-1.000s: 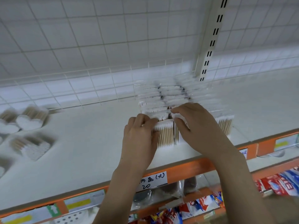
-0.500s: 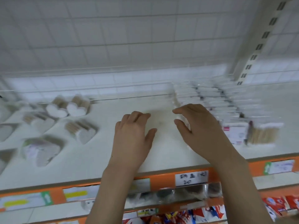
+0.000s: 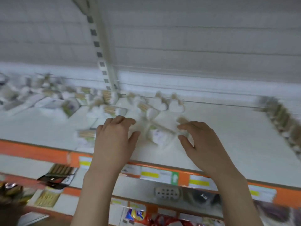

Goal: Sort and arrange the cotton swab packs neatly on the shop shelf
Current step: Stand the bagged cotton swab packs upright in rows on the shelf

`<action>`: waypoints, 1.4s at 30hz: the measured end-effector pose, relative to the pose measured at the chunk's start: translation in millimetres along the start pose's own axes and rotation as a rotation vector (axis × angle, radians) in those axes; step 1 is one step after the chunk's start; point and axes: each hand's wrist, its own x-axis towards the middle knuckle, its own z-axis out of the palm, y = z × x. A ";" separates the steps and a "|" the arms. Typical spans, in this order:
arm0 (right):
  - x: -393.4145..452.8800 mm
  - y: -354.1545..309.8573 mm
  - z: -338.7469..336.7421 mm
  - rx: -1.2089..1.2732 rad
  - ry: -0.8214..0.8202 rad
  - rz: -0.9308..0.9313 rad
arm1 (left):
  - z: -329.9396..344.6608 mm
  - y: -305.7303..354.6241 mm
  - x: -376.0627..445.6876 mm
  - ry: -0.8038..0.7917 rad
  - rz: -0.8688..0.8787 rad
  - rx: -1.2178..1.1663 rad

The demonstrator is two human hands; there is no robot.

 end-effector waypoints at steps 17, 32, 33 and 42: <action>52.1 -138.6 83.6 0.103 -0.139 -0.194 | -62.0 -155.7 -38.3 0.032 -0.340 0.019; 95.4 -230.5 139.1 0.183 -0.187 -0.313 | -106.6 -242.2 -50.9 0.076 -0.447 0.062; 98.2 -240.9 146.3 0.181 -0.184 -0.320 | -110.9 -254.3 -50.1 0.080 -0.444 0.060; 123.2 -356.9 208.5 0.170 -0.151 -0.322 | -161.1 -381.6 -42.0 0.102 -0.401 0.040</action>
